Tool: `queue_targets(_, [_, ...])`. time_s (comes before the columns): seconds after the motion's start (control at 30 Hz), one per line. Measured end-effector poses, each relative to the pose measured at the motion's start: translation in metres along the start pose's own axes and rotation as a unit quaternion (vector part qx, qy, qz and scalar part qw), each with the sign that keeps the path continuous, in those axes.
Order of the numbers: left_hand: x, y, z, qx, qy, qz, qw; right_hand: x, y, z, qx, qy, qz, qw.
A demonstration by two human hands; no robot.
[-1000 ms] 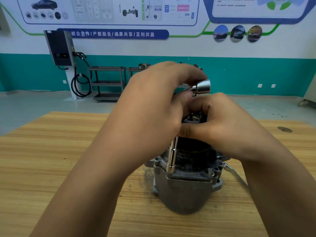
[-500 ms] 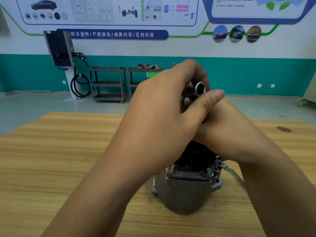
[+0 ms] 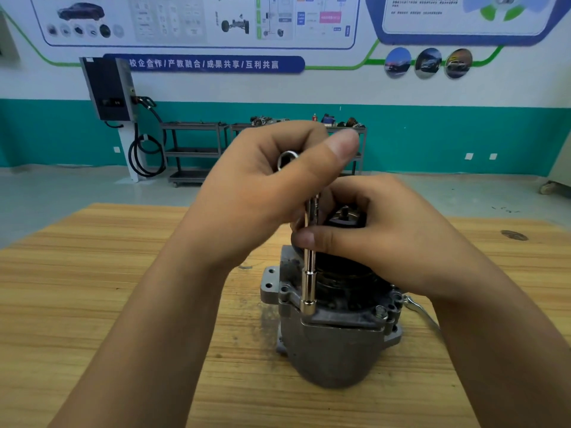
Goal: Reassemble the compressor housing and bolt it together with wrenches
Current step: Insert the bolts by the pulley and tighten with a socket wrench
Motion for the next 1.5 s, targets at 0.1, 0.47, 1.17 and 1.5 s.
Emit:
queue_targets(0.1, [-0.007, -0.003, -0.002, -0.041, 0.003, 0.089, 0.995, 0.001, 0.0, 0.0, 0.002, -0.006, 0.003, 1.0])
queue_targets(0.47, [0.012, 0.026, 0.006, 0.104, 0.009, -0.192, 0.976, 0.002, 0.004, 0.003, -0.018, -0.028, -0.02, 0.999])
queue_targets(1.17, [-0.042, 0.006, -0.004, -0.035, 0.139, 0.146, 0.979, 0.006, 0.009, 0.003, 0.012, -0.026, -0.054, 0.998])
queue_targets(1.5, [-0.037, -0.015, -0.004, 0.043, 0.221, 0.267, 0.937, 0.009, 0.013, 0.001, 0.053, -0.017, -0.041, 0.998])
Point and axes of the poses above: each hand's wrist, its own z-axis away from the middle knuckle, its own y-axis out of the back of the hand, x = y × z, the point moved 6 cm from there along -z, towards the middle knuckle, and after that the axes turned 15 degrees about -z, right-handed, at the moved point
